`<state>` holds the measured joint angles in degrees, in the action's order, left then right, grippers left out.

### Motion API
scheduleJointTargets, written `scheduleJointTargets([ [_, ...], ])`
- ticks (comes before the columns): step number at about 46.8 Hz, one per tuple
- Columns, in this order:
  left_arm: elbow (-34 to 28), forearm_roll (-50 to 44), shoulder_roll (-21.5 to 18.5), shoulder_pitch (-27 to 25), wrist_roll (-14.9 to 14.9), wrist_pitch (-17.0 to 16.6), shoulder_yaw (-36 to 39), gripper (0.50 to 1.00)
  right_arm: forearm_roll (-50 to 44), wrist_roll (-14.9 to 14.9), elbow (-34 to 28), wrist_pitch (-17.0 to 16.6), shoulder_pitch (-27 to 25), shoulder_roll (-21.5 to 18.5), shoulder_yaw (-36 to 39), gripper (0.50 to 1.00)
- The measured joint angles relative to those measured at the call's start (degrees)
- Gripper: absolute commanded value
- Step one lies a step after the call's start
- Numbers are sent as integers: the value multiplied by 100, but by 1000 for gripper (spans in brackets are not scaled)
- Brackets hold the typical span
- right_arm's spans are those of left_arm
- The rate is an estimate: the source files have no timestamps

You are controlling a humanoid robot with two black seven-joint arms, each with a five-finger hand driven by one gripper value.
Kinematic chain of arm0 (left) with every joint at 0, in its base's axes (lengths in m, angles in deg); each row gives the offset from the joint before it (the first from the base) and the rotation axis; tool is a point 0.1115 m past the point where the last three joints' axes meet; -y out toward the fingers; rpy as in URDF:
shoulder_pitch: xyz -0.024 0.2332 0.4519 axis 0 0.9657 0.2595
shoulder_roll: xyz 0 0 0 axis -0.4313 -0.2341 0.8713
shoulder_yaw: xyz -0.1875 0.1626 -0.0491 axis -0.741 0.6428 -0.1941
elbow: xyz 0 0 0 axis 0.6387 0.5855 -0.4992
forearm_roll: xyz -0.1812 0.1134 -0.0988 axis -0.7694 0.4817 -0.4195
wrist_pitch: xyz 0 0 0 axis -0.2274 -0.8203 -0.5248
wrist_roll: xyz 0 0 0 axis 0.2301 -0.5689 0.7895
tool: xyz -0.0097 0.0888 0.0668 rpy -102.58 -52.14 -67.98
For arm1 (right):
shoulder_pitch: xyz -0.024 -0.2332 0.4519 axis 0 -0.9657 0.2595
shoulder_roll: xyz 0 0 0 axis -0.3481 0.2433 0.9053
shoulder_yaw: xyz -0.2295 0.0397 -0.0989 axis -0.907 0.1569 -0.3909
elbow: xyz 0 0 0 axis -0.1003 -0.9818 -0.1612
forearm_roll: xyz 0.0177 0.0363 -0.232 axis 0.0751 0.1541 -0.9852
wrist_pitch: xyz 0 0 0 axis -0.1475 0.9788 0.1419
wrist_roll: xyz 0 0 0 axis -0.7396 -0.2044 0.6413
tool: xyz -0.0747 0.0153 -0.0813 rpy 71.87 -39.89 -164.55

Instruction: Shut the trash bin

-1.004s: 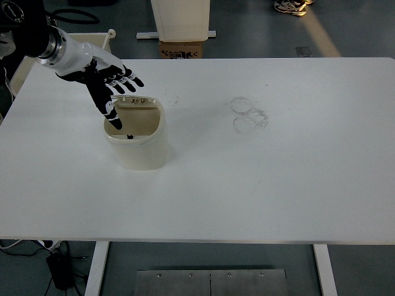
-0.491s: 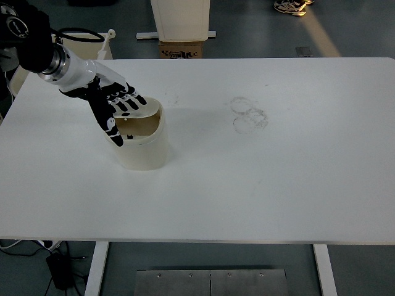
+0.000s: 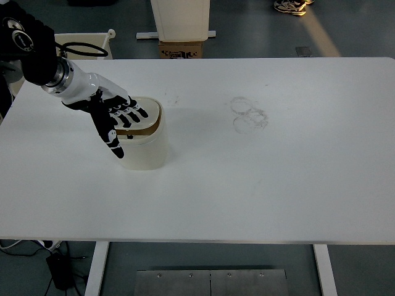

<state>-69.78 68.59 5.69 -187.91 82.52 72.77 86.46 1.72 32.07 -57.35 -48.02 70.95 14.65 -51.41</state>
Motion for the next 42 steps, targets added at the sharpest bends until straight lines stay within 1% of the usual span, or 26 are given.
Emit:
scheduleJointTargets([
  [8,19,0,-2,121,0,-27,0,1000,0,0,-2,0,0,0,0,991],
  [42,29,-1,-8,270,-5,-48,-8,1000,9,0,-4,1,0,0,0,991],
])
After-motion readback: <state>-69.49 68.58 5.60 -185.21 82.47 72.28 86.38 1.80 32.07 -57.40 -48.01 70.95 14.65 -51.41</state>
